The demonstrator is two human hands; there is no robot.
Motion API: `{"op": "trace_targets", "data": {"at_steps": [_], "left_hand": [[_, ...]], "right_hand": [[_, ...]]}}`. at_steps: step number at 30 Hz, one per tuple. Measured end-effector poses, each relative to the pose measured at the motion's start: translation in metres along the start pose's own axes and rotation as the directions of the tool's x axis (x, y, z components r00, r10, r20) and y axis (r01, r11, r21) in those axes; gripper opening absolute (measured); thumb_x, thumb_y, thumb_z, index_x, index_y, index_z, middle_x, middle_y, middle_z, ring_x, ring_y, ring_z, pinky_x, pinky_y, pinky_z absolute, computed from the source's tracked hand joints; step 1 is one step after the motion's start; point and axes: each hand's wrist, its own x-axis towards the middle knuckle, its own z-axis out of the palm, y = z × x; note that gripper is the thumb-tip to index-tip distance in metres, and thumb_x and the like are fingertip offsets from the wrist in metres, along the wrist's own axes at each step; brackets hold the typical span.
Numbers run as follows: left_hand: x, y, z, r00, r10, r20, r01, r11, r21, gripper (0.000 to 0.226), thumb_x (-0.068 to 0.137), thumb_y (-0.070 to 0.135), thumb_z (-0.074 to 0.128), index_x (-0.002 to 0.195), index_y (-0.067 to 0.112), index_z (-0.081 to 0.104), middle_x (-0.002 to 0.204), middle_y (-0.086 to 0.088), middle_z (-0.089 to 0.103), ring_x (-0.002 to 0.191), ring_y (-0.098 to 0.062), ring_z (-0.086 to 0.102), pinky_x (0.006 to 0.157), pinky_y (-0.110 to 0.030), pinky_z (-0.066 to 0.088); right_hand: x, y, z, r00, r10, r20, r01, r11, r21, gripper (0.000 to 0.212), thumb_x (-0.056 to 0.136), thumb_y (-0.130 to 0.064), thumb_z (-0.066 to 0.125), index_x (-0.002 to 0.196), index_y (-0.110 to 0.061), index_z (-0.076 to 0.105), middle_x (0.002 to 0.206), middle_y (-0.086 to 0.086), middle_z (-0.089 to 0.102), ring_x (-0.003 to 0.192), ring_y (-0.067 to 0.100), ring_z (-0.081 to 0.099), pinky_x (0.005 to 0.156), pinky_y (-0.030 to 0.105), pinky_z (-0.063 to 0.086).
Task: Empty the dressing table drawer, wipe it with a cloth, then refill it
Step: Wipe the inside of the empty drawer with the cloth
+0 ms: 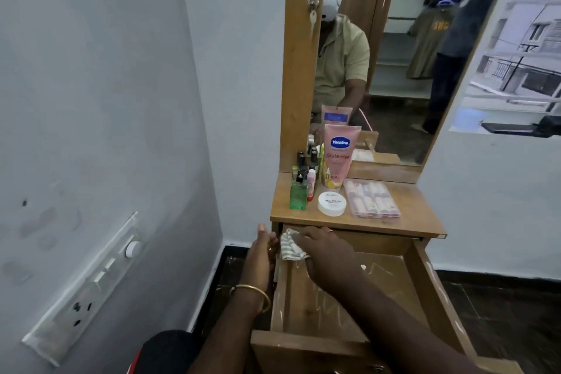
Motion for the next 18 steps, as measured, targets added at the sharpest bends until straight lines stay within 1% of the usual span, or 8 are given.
{"op": "trace_targets", "data": {"at_steps": [2, 5, 8, 10, 12, 14, 16, 18], "left_hand": [[-0.001, -0.006, 0.004, 1.0, -0.028, 0.014, 0.028, 0.998, -0.059, 0.087, 0.071, 0.075, 0.034, 0.11, 0.006, 0.069, 0.098, -0.017, 0.073, 0.085, -0.024, 0.069, 0.082, -0.037, 0.053], [-0.009, 0.0, 0.006, 0.993, -0.058, 0.099, 0.067, 0.994, -0.089, 0.086, 0.082, 0.075, 0.031, 0.123, 0.008, 0.064, 0.117, -0.021, 0.068, 0.113, -0.034, 0.063, 0.104, -0.048, 0.045], [-0.006, 0.008, 0.005, 0.995, -0.02, 0.102, 0.026, 0.998, -0.058, 0.092, 0.087, 0.075, 0.023, 0.138, 0.004, 0.049, 0.141, -0.019, 0.052, 0.133, -0.031, 0.047, 0.116, -0.043, 0.031], [-0.002, 0.006, 0.003, 0.994, 0.014, 0.106, -0.01, 0.999, -0.04, 0.128, 0.056, 0.1, 0.031, 0.144, 0.008, 0.042, 0.15, -0.011, 0.043, 0.125, -0.017, 0.053, 0.111, -0.034, 0.033], [0.002, 0.001, 0.001, 0.993, 0.022, 0.117, -0.017, 0.999, -0.042, 0.145, 0.032, 0.105, 0.039, 0.14, 0.008, 0.048, 0.14, -0.006, 0.053, 0.097, 0.0, 0.058, 0.091, -0.021, 0.046], [0.001, 0.006, 0.003, 0.992, -0.022, 0.124, 0.033, 0.996, -0.088, 0.128, 0.043, 0.099, 0.043, 0.128, 0.005, 0.058, 0.119, -0.008, 0.066, 0.092, -0.009, 0.066, 0.079, -0.023, 0.053], [0.001, 0.009, 0.006, 0.992, -0.04, 0.117, 0.055, 0.99, -0.131, 0.097, 0.081, 0.077, 0.025, 0.133, 0.0, 0.051, 0.119, -0.015, 0.065, 0.104, -0.025, 0.065, 0.09, -0.034, 0.051], [-0.001, 0.006, 0.007, 0.995, -0.022, 0.102, 0.034, 0.992, -0.121, 0.077, 0.096, 0.059, 0.013, 0.132, 0.001, 0.049, 0.118, -0.014, 0.063, 0.104, -0.025, 0.061, 0.096, -0.038, 0.047]], "right_hand": [[0.008, -0.009, 0.007, 1.0, -0.02, -0.017, 0.018, 0.996, -0.089, 0.053, 0.091, -0.017, 0.056, 0.141, -0.029, 0.046, 0.144, -0.005, 0.05, 0.126, 0.022, 0.05, 0.087, 0.037, 0.051], [0.021, -0.013, 0.014, 0.998, -0.07, -0.002, 0.068, 0.975, -0.21, 0.053, 0.09, -0.01, 0.057, 0.141, -0.019, 0.047, 0.139, 0.005, 0.055, 0.12, 0.03, 0.056, 0.082, 0.041, 0.052], [0.026, -0.016, 0.02, 0.993, -0.1, 0.055, 0.111, 0.957, -0.267, 0.049, 0.092, -0.008, 0.051, 0.141, -0.011, 0.044, 0.139, 0.01, 0.05, 0.119, 0.033, 0.054, 0.08, 0.043, 0.052], [0.022, -0.017, 0.022, 0.992, -0.092, 0.088, 0.112, 0.959, -0.261, 0.052, 0.093, -0.01, 0.052, 0.144, -0.01, 0.04, 0.147, 0.011, 0.043, 0.122, 0.032, 0.052, 0.081, 0.042, 0.051], [0.014, -0.017, 0.022, 0.989, -0.073, 0.132, 0.102, 0.969, -0.224, 0.057, 0.095, -0.011, 0.052, 0.148, -0.012, 0.032, 0.153, 0.01, 0.034, 0.128, 0.032, 0.046, 0.089, 0.042, 0.049], [0.006, -0.018, 0.018, 0.98, -0.063, 0.188, 0.102, 0.973, -0.205, 0.062, 0.096, -0.011, 0.052, 0.151, -0.014, 0.024, 0.158, 0.008, 0.027, 0.135, 0.033, 0.038, 0.098, 0.043, 0.044], [0.001, -0.019, 0.015, 0.975, -0.073, 0.209, 0.122, 0.965, -0.233, 0.064, 0.096, -0.012, 0.053, 0.152, -0.015, 0.023, 0.159, 0.007, 0.025, 0.138, 0.033, 0.035, 0.102, 0.044, 0.041], [0.004, -0.018, 0.014, 0.978, -0.062, 0.198, 0.114, 0.959, -0.261, 0.063, 0.096, -0.013, 0.053, 0.152, -0.016, 0.025, 0.158, 0.007, 0.028, 0.136, 0.033, 0.037, 0.1, 0.044, 0.042]]}}
